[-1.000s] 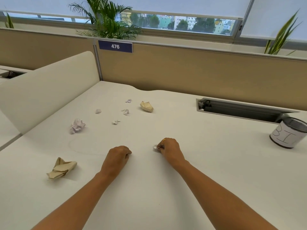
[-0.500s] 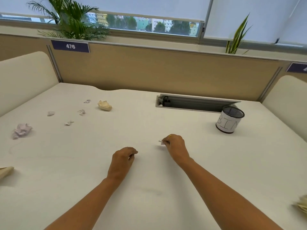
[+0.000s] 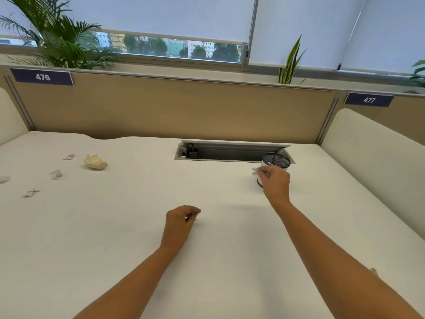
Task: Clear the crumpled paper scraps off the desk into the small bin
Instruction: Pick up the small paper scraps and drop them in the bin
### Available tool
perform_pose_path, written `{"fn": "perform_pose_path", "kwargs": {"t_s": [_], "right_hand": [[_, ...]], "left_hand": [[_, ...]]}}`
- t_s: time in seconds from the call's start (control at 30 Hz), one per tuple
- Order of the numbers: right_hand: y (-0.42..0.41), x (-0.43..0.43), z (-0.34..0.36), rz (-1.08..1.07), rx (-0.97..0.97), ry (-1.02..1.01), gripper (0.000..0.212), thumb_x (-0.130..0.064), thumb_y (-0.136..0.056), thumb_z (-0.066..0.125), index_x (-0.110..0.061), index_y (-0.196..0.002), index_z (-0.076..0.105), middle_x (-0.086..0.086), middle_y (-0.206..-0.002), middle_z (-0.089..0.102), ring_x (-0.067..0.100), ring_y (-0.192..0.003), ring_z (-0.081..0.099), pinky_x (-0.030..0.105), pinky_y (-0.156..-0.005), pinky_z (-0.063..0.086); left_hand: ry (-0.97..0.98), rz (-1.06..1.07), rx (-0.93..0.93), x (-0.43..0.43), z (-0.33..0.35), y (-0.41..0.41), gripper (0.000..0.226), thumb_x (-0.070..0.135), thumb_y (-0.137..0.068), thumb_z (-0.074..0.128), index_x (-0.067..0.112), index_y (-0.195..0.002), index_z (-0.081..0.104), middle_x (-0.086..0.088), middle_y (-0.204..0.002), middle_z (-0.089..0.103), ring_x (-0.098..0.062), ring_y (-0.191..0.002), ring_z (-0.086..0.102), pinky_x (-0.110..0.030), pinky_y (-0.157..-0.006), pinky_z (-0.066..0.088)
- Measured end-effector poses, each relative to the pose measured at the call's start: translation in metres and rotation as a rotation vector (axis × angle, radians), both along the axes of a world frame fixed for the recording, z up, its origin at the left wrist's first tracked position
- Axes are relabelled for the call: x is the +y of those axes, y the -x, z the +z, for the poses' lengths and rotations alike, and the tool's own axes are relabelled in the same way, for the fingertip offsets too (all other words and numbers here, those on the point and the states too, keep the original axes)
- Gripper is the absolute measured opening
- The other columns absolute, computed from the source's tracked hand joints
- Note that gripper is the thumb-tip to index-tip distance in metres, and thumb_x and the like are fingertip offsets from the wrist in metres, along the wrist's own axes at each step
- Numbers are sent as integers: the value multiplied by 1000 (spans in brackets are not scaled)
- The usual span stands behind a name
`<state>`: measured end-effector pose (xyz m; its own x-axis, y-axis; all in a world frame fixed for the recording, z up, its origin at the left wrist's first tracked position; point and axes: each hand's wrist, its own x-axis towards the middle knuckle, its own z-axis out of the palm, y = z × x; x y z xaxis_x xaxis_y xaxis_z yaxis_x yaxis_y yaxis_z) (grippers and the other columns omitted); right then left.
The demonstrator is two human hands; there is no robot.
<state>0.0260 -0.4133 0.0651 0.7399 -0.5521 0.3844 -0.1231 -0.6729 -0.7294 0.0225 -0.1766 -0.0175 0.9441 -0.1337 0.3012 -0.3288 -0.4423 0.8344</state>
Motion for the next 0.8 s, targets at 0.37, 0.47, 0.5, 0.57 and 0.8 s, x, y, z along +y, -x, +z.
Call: {"fn": "perform_pose_path", "kwargs": {"t_s": [0.37,0.47,0.5,0.57,0.8], "right_hand": [[-52,-65,15,-46,44,17,19,-7,-90,59,1,-105,68,19,-105,70,28,-98,65,19,-76,40],[-58,-74,13,-43,73,22,18,-5,-89,59,2,-102,68,19,-105,70,28,-98,65,20,-77,42],[-60,-76,12,-42,91,31,18,-5,-89,59,2,-102,69,20,-106,70,29,-99,65,21,-78,44],[-62,-78,10,-35,129,39,18,-5,-89,59,2,-104,68,21,-108,68,31,-100,64,25,-81,46],[-63,-78,6,27,78,-45,26,-8,-90,58,-5,-116,63,17,-121,63,29,-113,57,29,-95,45]], "left_hand": [[268,127,211,-30,-11,-23,15,0,-81,63,10,-88,72,-1,-77,70,0,-61,64,3,-60,44],[264,112,222,-29,-14,-22,15,2,-81,64,12,-86,73,6,-73,70,3,-56,64,2,-59,45],[260,112,222,-29,-15,-21,15,2,-82,64,13,-85,73,6,-72,69,3,-56,64,1,-59,45],[260,111,219,-29,-16,-20,15,3,-82,63,14,-86,73,6,-73,69,0,-58,64,2,-59,44],[251,98,211,-31,-15,-20,16,0,-82,63,12,-89,72,2,-74,69,-13,-63,65,1,-59,45]]}}
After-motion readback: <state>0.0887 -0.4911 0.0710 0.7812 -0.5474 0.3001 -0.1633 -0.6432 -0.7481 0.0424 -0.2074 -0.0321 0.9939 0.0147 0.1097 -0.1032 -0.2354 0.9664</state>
